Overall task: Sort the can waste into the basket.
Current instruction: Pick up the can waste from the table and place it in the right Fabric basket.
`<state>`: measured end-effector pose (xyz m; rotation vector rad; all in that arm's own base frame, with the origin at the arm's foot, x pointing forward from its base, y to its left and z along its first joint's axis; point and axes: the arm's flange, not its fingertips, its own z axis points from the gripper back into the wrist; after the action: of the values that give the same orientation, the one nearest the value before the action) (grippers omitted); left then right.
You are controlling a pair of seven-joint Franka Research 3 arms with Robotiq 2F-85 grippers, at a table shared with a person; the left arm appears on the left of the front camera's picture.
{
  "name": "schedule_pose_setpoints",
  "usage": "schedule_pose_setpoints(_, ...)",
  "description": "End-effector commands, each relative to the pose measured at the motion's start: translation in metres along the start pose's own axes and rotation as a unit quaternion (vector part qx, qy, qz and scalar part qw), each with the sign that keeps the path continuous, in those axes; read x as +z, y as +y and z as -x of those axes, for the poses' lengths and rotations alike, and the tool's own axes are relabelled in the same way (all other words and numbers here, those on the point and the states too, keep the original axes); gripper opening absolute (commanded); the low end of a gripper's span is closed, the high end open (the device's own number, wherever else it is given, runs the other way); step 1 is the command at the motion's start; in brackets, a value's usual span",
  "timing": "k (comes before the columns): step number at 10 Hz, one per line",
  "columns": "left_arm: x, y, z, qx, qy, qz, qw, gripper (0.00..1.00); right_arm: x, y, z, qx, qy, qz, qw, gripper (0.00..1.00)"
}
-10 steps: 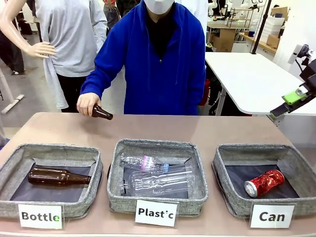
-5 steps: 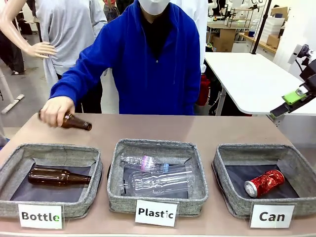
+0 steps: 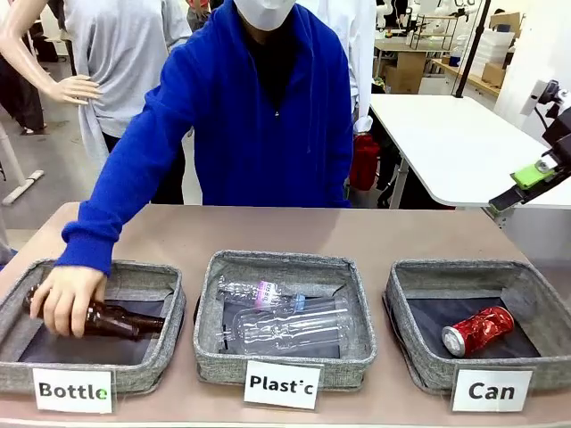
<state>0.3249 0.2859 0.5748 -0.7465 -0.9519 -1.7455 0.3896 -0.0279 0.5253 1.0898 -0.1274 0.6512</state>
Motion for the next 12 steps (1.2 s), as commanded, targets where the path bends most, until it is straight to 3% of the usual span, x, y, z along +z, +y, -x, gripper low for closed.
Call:
schedule_pose_setpoints(1,0.002,-0.043,0.038,-0.032,0.001,0.002,0.999,0.39,0.003,0.001,0.001,0.006,0.006,0.001,1.0,1.0)
schedule_pose_setpoints(10,-0.008,-0.016,0.048,-0.012,-0.017,0.041,0.999,0.39,0.003,0.001,0.001,0.006,0.006,0.001,1.0,1.0)
schedule_pose_setpoints(12,-0.05,0.002,0.025,0.004,-0.043,0.054,0.998,0.39,0.003,0.001,0.001,0.006,0.006,0.001,1.0,1.0)
